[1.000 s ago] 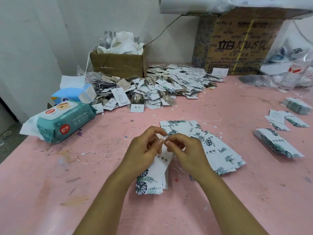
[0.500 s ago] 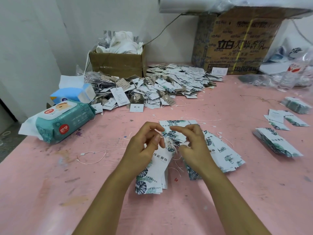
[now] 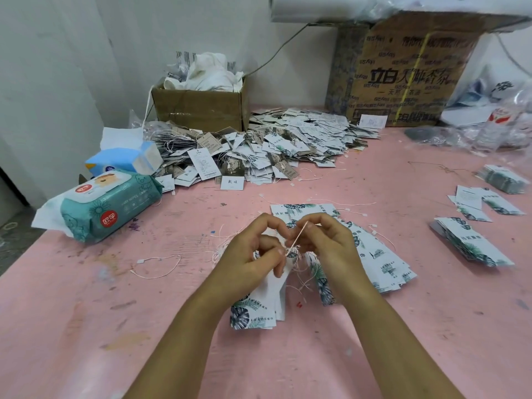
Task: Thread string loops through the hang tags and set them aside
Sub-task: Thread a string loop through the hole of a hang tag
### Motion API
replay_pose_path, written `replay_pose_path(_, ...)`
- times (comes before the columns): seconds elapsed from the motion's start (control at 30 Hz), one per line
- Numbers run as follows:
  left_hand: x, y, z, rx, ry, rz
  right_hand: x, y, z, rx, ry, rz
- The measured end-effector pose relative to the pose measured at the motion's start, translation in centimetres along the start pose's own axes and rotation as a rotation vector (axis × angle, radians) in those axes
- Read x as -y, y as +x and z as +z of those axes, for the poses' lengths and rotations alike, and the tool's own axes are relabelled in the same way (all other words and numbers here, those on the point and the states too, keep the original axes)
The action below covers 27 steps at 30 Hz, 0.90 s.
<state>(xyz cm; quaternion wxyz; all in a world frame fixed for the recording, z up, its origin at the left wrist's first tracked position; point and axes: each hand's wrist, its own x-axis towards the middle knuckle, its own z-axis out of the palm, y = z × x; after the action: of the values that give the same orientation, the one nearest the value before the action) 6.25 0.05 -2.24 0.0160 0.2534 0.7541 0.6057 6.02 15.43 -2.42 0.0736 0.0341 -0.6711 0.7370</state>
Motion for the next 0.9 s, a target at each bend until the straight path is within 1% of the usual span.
replay_pose_path(0.1,-0.2,-0.1,0.0,-0.012,0.005,-0.038,0.0,0.2,-0.1,-0.083,0.085,0.029)
replay_pose_path(0.23,-0.2,-0.2,-0.1,-0.010,0.008,-0.050,0.6,0.7,-1.2,-0.184,0.422,0.103)
replay_pose_path(0.3,0.0,-0.2,-0.1,-0.016,0.020,-0.050,0.7,1.0,-1.8,-0.230,0.552,0.138)
replay_pose_path(0.37,0.2,-0.2,-0.1,-0.019,0.053,-0.057,0.7,1.3,-2.2,-0.279,0.627,0.159)
replay_pose_path(0.43,0.5,-0.1,-0.1,-0.031,0.106,-0.049,0.5,1.5,-2.6,-0.312,0.612,0.173)
replay_pose_path(0.47,0.6,-0.1,-0.1,-0.045,0.153,-0.033,0.4,1.6,-2.8,-0.325,0.538,0.178)
replay_pose_path(0.5,0.8,0.0,-0.2,-0.065,0.218,-0.014,0.4,1.6,-3.1,-0.336,0.406,0.177)
replay_pose_path(0.53,1.0,0.2,-0.4,-0.089,0.294,0.001,0.3,1.6,-3.5,-0.340,0.205,0.164)
replay_pose_path(0.63,1.6,0.5,-1.0,-0.133,0.499,-0.019,0.1,1.5,-4.4,-0.335,-0.553,0.041)
replay_pose_path(0.67,1.8,0.5,-1.1,-0.132,0.554,-0.049,0.2,1.4,-4.6,-0.322,-0.707,0.029)
replay_pose_path(0.7,2.0,0.5,-1.2,-0.123,0.600,-0.089,0.3,1.3,-4.7,-0.295,-0.809,0.056)
replay_pose_path(0.77,2.4,0.5,-1.1,-0.095,0.657,-0.169,0.4,1.1,-4.7,-0.211,-0.958,0.174)
replay_pose_path(0.83,2.6,0.5,-1.0,-0.076,0.683,-0.203,0.4,1.0,-4.6,-0.143,-1.049,0.266)
replay_pose_path(0.9,2.6,0.6,-1.0,-0.073,0.670,-0.204,0.3,0.9,-4.5,-0.113,-1.098,0.305)
